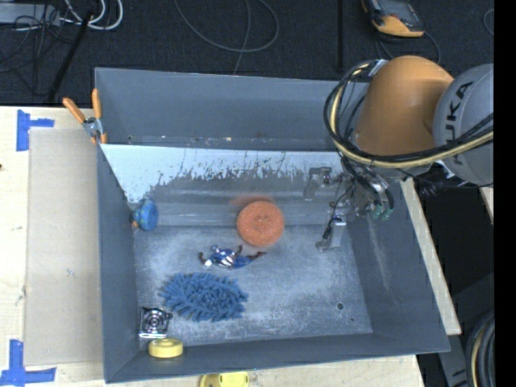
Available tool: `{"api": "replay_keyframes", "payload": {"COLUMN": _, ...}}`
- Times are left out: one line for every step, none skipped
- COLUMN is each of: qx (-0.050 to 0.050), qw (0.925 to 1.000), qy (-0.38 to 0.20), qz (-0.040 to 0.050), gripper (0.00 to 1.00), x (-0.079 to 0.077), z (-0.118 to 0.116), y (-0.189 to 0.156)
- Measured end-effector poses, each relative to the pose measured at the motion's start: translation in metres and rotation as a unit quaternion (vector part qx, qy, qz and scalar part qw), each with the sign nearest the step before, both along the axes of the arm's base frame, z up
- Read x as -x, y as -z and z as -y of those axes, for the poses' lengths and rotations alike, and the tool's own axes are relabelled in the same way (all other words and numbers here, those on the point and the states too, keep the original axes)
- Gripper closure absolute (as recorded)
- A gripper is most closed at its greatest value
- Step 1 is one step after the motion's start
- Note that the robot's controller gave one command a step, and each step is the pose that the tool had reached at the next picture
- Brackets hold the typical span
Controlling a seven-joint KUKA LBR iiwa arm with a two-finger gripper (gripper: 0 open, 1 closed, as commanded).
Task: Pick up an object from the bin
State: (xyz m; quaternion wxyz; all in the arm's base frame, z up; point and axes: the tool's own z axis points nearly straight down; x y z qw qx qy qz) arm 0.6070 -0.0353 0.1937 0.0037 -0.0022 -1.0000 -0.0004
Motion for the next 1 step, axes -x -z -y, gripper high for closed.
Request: {"api": "replay_keyframes", "payload": {"qx": 0.000, "qw": 1.0000, "qy": 0.000, "qz": 0.0037, "gripper": 0.00, "x": -0.0012, "z": 0.0000, "y": -0.0049}}
